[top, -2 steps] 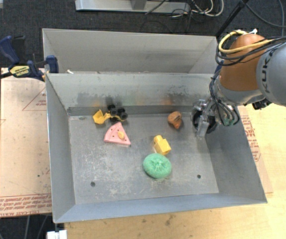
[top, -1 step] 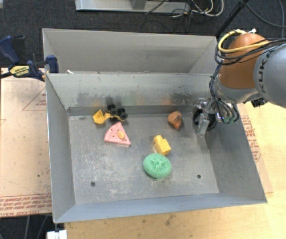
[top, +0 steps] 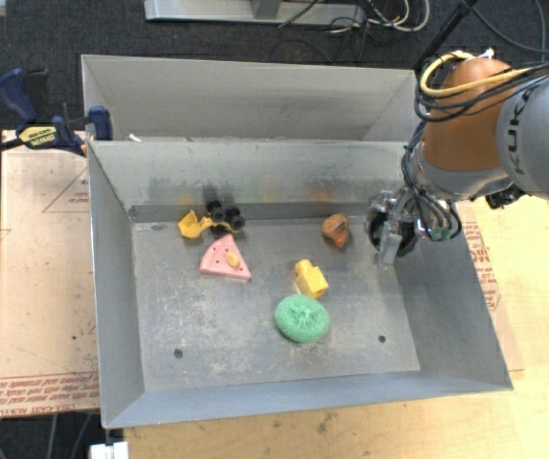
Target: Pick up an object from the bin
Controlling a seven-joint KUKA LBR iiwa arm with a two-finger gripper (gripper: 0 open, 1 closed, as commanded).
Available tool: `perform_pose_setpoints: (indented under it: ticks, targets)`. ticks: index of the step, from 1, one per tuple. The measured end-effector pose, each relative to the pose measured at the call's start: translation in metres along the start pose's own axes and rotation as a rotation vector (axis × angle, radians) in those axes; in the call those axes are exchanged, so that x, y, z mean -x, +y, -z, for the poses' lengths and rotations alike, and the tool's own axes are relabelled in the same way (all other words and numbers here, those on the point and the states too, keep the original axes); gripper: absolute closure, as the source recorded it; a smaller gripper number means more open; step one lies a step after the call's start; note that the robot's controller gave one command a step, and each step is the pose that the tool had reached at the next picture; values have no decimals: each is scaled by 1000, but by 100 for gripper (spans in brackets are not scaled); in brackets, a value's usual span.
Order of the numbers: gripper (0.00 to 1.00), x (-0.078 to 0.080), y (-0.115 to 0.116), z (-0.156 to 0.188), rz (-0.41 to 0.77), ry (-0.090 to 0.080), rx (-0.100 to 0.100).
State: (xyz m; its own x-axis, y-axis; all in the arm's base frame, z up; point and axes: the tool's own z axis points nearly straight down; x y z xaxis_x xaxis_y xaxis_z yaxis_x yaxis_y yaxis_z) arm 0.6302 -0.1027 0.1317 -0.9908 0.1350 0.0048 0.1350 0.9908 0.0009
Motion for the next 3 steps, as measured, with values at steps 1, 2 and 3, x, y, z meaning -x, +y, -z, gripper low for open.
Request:
perform_pose_setpoints:
  ticks: [1, 2, 3]
  targets:
    - [100, 0, -10, 19, 22, -14, 1]
    - [100, 11, 31, 37, 53, -8, 0]
    - [100, 11, 31, 37, 54, -8, 0]
